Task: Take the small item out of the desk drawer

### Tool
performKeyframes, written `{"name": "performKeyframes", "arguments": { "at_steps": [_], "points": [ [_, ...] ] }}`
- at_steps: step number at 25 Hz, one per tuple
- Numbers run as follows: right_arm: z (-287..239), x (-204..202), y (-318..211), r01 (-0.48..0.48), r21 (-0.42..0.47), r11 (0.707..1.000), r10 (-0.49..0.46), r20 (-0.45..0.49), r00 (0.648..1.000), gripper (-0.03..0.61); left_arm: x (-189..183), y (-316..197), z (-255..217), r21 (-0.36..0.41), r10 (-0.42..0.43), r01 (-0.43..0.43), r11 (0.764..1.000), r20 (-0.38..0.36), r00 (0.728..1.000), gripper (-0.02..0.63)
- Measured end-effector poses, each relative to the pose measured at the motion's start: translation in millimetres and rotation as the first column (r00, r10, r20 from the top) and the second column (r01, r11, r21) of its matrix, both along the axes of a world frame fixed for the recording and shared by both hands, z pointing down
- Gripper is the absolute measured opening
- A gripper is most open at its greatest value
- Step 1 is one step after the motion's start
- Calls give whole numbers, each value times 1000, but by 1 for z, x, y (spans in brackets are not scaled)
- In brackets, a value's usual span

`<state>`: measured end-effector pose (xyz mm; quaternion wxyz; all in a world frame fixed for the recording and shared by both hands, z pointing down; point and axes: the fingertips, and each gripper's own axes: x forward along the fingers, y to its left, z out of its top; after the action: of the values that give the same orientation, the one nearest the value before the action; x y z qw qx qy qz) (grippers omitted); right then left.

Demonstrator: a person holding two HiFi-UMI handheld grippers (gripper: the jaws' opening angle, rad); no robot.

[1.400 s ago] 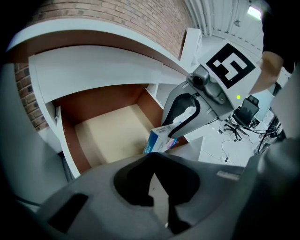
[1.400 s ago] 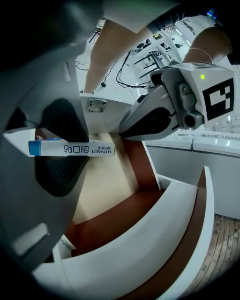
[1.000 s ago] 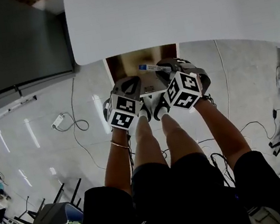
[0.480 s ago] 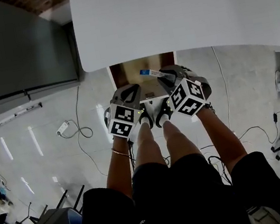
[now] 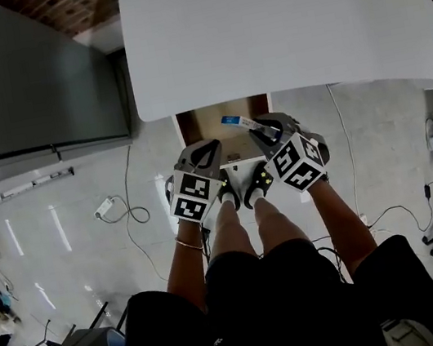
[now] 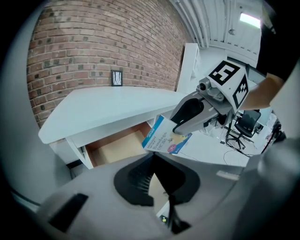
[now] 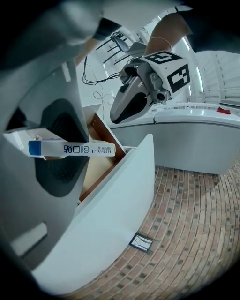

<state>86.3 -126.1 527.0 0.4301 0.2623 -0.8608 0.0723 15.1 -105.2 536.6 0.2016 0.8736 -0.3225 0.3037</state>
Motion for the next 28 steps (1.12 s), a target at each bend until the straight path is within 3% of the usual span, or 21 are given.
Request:
{"name": "performKeyframes", "arguments": {
  "at_steps": [15, 20, 28],
  "points": [
    [-56, 17, 6, -123, 12, 992, 121, 127, 984, 100, 6, 5, -49, 37, -21, 22, 999, -29, 999, 0],
    [-75, 21, 13, -198, -54, 979, 205, 246, 947, 100, 1, 6, -67, 51, -49, 51, 997, -46, 998, 0],
    [-99, 24, 18, -245, -65, 967, 252, 323, 912, 100, -2, 10, -86, 76, -45, 49, 996, -49, 998, 0]
  ]
}}
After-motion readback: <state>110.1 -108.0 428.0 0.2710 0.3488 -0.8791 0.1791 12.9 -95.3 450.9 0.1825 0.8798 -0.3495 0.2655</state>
